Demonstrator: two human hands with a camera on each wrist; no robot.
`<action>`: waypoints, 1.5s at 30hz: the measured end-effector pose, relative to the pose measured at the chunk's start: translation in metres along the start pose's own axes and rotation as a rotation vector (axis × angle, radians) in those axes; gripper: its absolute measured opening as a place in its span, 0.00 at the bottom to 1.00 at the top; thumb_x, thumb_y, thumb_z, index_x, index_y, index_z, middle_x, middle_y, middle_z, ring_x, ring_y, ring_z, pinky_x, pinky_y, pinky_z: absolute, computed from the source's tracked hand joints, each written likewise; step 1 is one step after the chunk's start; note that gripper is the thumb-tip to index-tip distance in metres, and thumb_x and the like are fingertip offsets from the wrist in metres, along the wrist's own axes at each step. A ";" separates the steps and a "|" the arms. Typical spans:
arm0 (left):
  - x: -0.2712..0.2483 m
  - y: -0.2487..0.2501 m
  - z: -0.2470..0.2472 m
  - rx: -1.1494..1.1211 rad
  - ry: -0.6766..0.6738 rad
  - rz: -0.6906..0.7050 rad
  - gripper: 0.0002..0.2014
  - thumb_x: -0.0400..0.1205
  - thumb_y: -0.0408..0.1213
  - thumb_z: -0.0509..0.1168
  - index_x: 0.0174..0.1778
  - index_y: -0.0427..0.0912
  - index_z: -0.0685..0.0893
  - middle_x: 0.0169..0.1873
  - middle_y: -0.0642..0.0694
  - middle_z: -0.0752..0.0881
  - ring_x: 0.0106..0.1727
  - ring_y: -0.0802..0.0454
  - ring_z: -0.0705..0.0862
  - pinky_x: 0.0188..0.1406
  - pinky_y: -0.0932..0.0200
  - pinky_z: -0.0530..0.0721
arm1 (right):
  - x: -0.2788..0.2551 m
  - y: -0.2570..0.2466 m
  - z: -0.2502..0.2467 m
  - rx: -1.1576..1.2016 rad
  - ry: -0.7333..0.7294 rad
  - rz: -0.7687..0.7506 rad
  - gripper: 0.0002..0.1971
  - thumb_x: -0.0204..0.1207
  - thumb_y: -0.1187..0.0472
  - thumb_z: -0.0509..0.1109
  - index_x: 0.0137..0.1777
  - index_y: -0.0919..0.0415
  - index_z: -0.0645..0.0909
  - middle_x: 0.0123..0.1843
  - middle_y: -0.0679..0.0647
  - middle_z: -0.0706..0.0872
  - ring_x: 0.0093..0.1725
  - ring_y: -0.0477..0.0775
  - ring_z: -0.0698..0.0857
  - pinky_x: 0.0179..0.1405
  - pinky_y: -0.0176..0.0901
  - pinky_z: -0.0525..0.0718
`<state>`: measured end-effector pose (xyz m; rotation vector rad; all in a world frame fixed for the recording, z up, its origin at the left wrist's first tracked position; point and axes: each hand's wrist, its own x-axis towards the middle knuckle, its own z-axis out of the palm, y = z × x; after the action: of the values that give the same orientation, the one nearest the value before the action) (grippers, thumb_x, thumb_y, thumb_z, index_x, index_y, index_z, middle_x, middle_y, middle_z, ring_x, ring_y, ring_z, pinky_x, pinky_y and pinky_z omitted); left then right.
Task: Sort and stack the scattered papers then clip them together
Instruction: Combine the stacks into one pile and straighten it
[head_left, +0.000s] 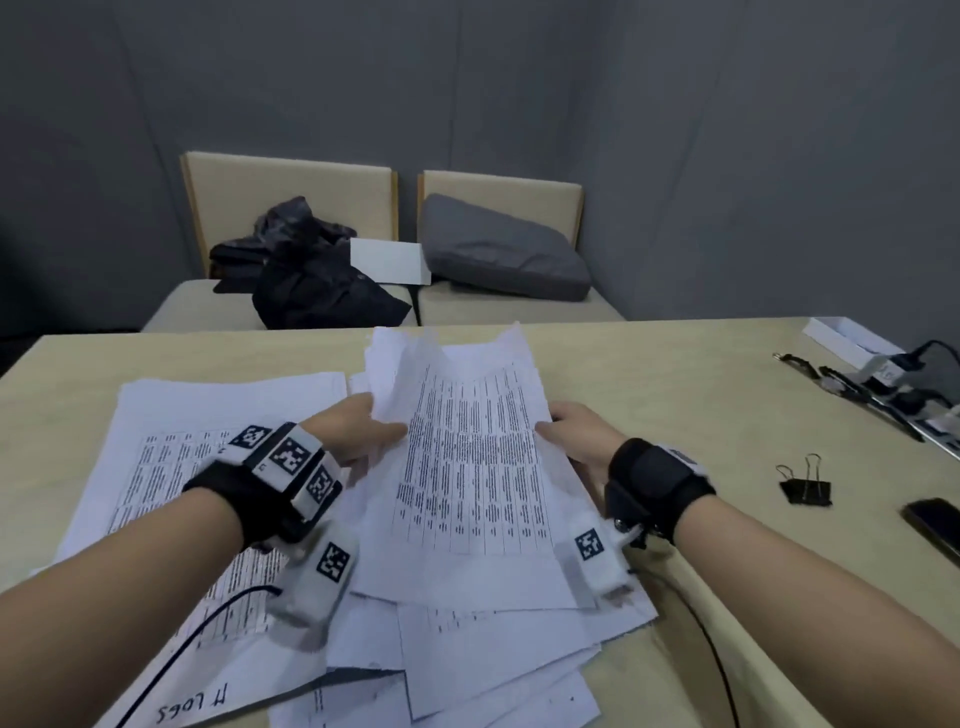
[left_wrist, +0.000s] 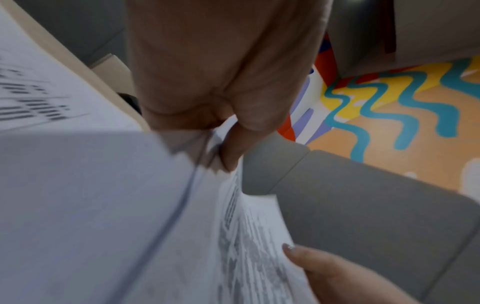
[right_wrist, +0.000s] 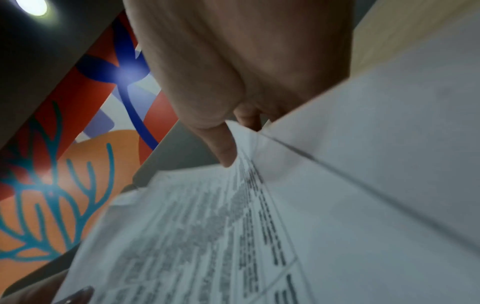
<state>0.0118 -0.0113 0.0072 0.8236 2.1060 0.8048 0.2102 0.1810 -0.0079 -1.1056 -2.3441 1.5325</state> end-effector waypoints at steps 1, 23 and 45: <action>-0.001 0.005 -0.002 -0.009 0.016 0.058 0.20 0.81 0.36 0.65 0.62 0.24 0.72 0.30 0.32 0.85 0.23 0.38 0.82 0.25 0.52 0.83 | 0.000 -0.002 -0.002 0.040 0.008 0.005 0.16 0.82 0.65 0.64 0.68 0.62 0.81 0.68 0.52 0.85 0.63 0.53 0.85 0.70 0.48 0.78; -0.022 0.076 -0.010 -0.568 0.443 0.674 0.19 0.78 0.37 0.66 0.58 0.44 0.64 0.51 0.47 0.80 0.49 0.54 0.82 0.49 0.52 0.83 | -0.034 -0.078 -0.047 0.406 0.297 -0.455 0.17 0.85 0.59 0.63 0.72 0.54 0.70 0.64 0.39 0.81 0.59 0.30 0.82 0.60 0.33 0.80; -0.012 0.085 -0.011 -0.577 0.526 0.658 0.17 0.76 0.33 0.62 0.58 0.45 0.65 0.48 0.44 0.84 0.46 0.45 0.87 0.47 0.45 0.87 | -0.031 -0.106 -0.043 0.477 0.508 -0.416 0.08 0.82 0.68 0.62 0.58 0.62 0.71 0.45 0.45 0.78 0.40 0.38 0.79 0.38 0.27 0.78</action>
<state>0.0345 0.0281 0.0814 1.0583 1.8264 2.0486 0.1993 0.1702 0.1095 -0.7203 -1.6240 1.3494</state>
